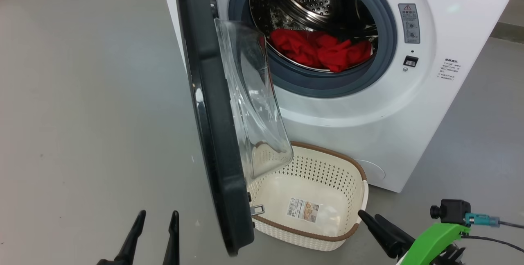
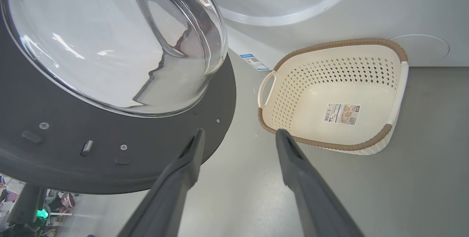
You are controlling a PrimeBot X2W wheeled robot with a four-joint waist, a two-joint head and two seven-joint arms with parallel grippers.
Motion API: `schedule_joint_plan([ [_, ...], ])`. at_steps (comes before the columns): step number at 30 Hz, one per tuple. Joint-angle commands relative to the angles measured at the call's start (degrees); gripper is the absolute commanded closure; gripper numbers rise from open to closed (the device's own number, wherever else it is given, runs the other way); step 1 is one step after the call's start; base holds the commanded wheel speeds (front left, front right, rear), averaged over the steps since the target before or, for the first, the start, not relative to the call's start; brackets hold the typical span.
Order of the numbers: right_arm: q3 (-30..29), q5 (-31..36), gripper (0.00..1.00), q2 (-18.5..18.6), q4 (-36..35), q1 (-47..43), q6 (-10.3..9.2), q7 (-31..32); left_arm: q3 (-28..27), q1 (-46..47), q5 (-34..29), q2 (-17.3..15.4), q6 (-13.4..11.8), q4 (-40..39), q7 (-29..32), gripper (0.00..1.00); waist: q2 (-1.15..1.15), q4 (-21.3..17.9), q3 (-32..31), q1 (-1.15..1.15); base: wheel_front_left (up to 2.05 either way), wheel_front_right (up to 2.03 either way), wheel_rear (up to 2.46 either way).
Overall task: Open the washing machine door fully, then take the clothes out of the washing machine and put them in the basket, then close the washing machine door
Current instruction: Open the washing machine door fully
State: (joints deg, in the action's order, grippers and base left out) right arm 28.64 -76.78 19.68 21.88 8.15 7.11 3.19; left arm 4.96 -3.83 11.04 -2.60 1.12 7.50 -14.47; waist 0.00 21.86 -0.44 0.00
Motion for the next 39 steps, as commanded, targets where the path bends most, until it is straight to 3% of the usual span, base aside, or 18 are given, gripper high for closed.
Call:
schedule_joint_plan([
  [1, 1.6, 1.2, 0.0, 1.6, -1.0, 0.7, 0.37, -1.9, -2.1, 0.6, -0.7, -0.3, 0.4, -1.2, -0.5, 0.0, 0.0, 0.0, 0.1, 0.0, 0.0, 0.0, 0.0],
  [10, 9.8, 5.4, 0.0, 4.2, 2.9, 3.1, 0.37, -14.3, -2.2, 1.0, -0.5, -0.3, 0.3, -0.9, -0.5, 0.0, 0.0, 0.2, 0.6, 0.0, 0.0, 0.0, 0.0],
  [19, 14.4, 10.3, 0.0, 4.6, 6.7, 5.4, 0.37, -18.1, -2.1, 1.2, -0.4, -0.3, 0.0, -0.6, -0.5, 0.0, 0.0, -0.1, 0.8, 0.0, 0.0, 0.0, 0.0],
  [34, 1.1, 30.3, 0.0, 0.8, 2.7, 1.2, 0.37, -18.2, -2.1, 1.4, -0.3, -0.3, 0.1, -0.4, -0.5, 0.0, 0.0, -0.4, 0.9, 0.0, 0.0, 0.0, 0.0],
  [39, -1.6, 33.9, 0.0, -0.6, 1.3, -0.3, 0.37, -18.2, -2.2, 1.5, -0.4, -0.3, 0.1, -0.4, -0.5, 0.0, 0.0, -0.4, 0.7, 0.0, 0.0, 0.0, 0.0],
])
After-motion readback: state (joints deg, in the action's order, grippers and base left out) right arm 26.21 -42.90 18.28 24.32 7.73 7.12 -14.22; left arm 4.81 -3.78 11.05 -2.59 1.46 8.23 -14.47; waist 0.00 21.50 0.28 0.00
